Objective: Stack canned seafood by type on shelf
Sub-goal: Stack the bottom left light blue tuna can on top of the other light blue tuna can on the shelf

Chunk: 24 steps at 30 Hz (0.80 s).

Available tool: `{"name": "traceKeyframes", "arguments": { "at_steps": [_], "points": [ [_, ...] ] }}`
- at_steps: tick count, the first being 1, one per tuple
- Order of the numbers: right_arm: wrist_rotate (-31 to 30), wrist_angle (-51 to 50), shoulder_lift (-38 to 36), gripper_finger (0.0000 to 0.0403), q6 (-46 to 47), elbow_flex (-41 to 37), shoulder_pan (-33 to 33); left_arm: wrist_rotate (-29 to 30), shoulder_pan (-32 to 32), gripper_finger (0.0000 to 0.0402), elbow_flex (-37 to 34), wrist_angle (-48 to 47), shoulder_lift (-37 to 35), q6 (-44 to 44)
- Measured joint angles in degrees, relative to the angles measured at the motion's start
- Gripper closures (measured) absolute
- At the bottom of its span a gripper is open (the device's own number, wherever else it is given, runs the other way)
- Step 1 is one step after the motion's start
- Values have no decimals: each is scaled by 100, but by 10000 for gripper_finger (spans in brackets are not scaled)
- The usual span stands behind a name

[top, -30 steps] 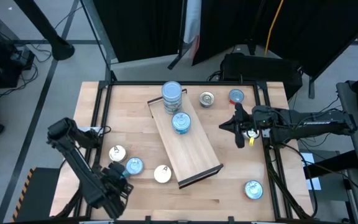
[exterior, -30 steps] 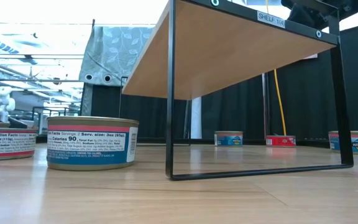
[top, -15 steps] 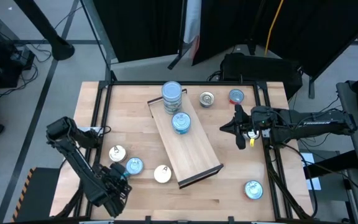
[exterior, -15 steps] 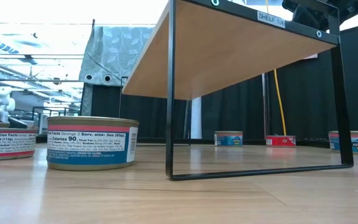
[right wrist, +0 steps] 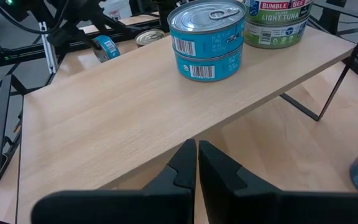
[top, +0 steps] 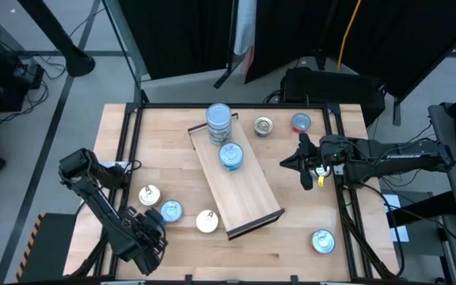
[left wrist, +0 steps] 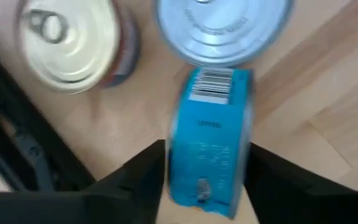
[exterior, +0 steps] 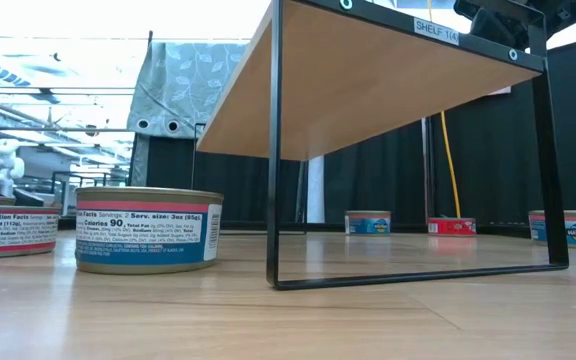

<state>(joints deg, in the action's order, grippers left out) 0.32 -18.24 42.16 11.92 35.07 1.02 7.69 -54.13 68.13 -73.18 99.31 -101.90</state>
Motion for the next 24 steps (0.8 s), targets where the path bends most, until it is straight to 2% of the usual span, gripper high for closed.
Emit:
{"name": "traceKeyframes", "arguments": {
  "at_steps": [3,6,12,18,21,24],
  "points": [
    [0,2,0,394,0,0,1,0,0,242,-87,152,-3,74],
    [0,2,0,394,0,0,0,15,-2,261,-136,220,-20,74],
    [0,1,0,394,2,0,1,491,10,262,-39,221,-50,72],
    [-2,-3,0,394,-4,0,2,1293,20,262,734,-300,-309,358],
    [-16,3,0,394,-55,0,0,2142,15,262,1287,-744,-540,519],
    [-35,114,2,394,-157,0,0,3560,156,262,1665,-1004,-814,857]
  ]
}}
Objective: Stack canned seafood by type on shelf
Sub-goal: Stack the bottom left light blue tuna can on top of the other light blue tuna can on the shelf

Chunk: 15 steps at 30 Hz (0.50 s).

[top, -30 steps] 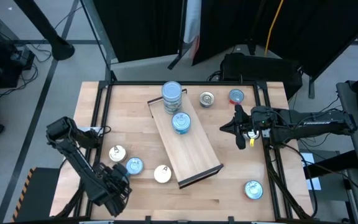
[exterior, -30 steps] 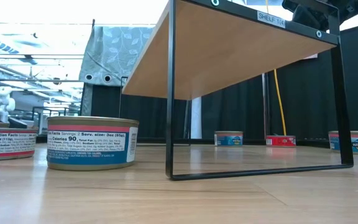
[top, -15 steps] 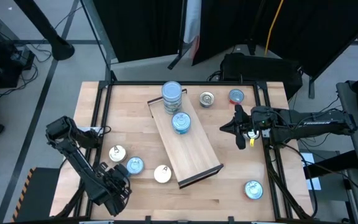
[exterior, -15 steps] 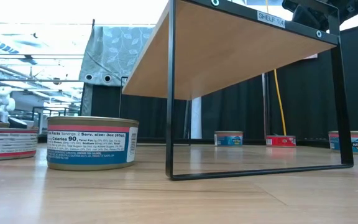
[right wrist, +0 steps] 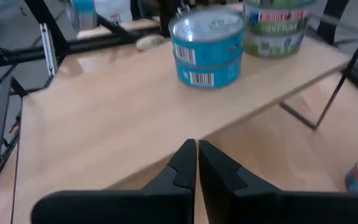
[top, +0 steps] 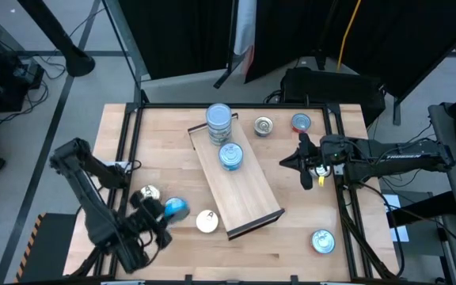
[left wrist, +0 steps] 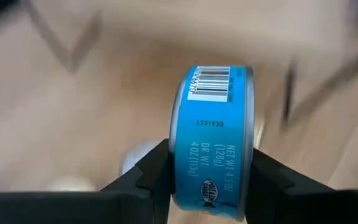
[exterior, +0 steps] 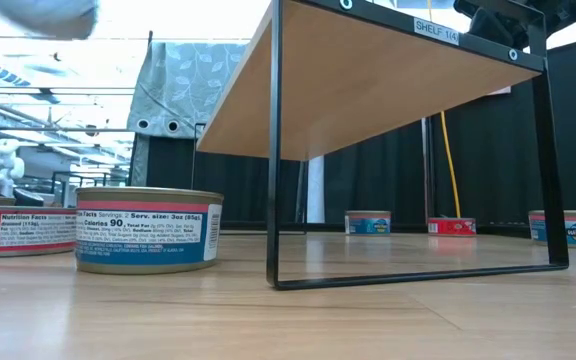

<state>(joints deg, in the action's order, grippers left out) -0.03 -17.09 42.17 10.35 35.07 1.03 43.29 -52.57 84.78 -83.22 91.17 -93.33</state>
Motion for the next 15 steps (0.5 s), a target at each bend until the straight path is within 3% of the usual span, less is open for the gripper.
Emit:
{"name": "traceKeyframes", "arguments": {
  "at_steps": [4,8,11,15],
  "points": [
    [1,442,0,394,-93,0,1,1738,490,262,122,155,-593,770],
    [24,859,-2,394,-98,0,-1,2238,1319,262,115,808,-1094,1874],
    [37,928,-2,394,-76,0,-1,1928,1989,262,115,1985,-1286,3156],
    [59,893,-2,394,-78,0,-1,437,2725,262,113,3763,-1274,4685]
  ]
}}
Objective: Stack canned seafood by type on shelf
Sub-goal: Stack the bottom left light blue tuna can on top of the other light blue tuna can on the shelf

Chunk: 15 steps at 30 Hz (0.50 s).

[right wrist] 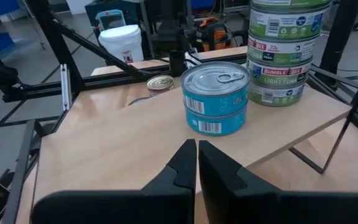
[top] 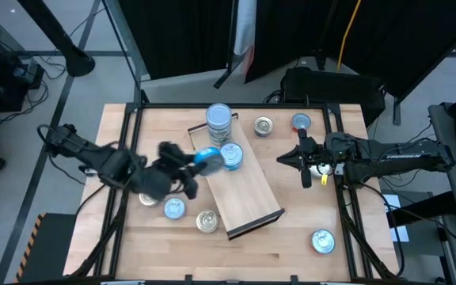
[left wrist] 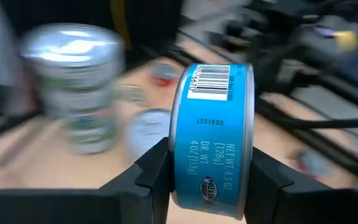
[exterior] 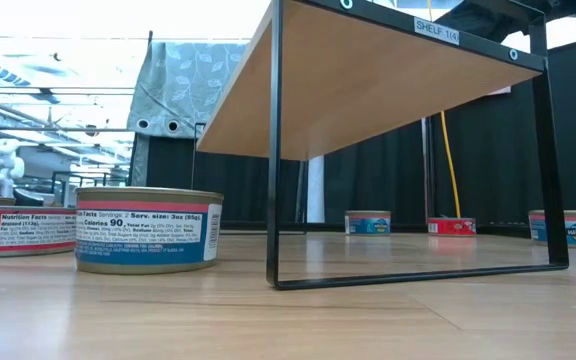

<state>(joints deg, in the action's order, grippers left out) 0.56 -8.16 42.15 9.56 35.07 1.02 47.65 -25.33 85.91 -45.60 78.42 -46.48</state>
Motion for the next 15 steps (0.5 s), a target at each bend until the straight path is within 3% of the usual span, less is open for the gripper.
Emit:
{"name": "traceKeyframes", "arguments": {
  "at_steps": [5,15],
  "points": [
    [301,5,0,394,0,0,0,-1697,853,262,0,901,88,367],
    [599,-54,0,394,-1,0,0,-2847,1912,262,-291,1388,454,19]
  ]
}}
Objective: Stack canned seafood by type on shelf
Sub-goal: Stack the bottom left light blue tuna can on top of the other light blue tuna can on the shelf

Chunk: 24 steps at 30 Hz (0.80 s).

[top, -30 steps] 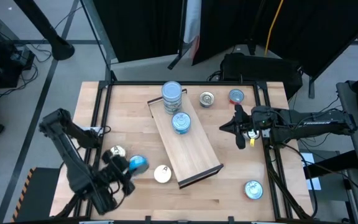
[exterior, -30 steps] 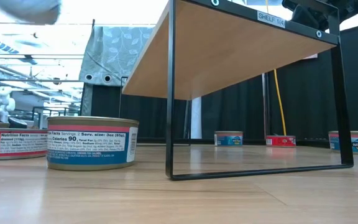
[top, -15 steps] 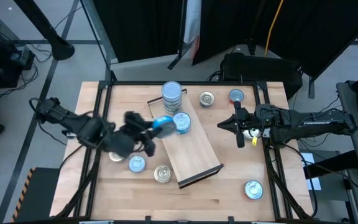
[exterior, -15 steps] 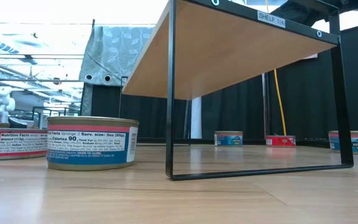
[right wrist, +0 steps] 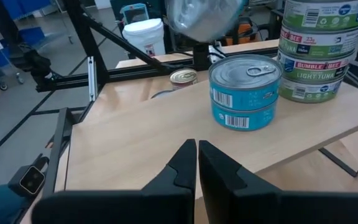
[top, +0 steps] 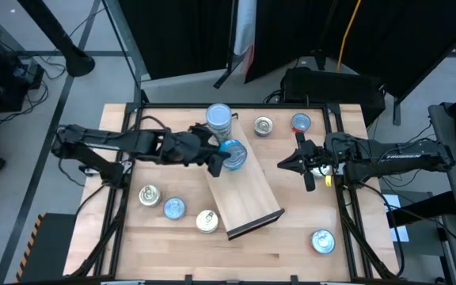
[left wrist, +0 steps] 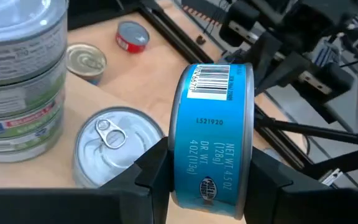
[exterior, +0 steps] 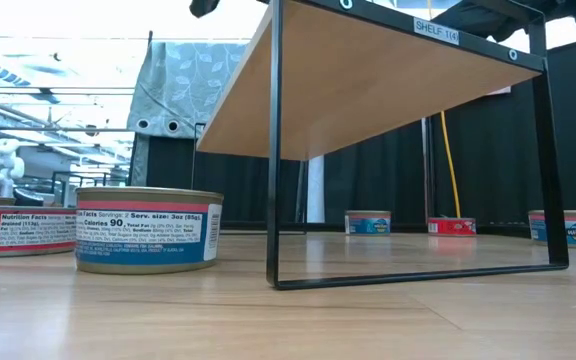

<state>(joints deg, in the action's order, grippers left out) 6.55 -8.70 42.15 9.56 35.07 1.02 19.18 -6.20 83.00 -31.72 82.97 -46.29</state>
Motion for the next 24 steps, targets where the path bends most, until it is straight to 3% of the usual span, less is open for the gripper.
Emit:
{"name": "traceKeyframes", "arguments": {
  "at_steps": [10,19,24],
  "points": [
    [131,-21,0,394,-80,0,0,-452,484,262,-11,-135,377,-214],
    [131,-146,0,394,-82,0,0,-467,586,262,-9,-501,397,-461],
    [130,-156,1,394,-106,0,0,-435,587,232,-7,-504,463,-713]
  ]
}}
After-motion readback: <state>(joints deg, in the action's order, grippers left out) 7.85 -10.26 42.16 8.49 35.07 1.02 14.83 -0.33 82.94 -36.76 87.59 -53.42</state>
